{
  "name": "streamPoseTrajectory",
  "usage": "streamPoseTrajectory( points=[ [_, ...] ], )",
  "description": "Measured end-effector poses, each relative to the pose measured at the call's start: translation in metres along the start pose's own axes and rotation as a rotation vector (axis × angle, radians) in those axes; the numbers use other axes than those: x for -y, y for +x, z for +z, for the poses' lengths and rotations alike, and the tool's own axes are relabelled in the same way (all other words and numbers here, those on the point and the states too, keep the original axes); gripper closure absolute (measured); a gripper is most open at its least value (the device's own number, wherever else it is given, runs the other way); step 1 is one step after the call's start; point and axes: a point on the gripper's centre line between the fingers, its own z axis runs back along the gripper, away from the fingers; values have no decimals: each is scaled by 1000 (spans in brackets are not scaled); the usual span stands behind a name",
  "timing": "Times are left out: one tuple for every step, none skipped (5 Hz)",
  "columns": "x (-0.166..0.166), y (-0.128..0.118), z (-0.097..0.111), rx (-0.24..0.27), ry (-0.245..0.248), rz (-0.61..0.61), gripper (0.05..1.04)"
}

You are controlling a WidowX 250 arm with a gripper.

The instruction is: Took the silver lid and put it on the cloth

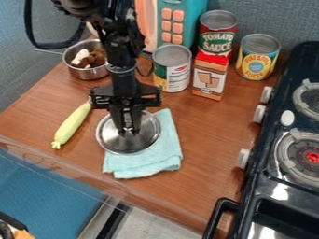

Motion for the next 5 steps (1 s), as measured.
streamPoseTrajectory(
  points=[
    [-3, 2, -2, 0, 22, 7, 728],
    [0, -1, 1, -12, 55, 12, 411],
    [16, 5, 41, 46, 34, 34, 145],
    [24, 5, 72, 67, 24, 50, 78],
    [31, 11, 112, 106, -23, 54, 83]
  ],
)
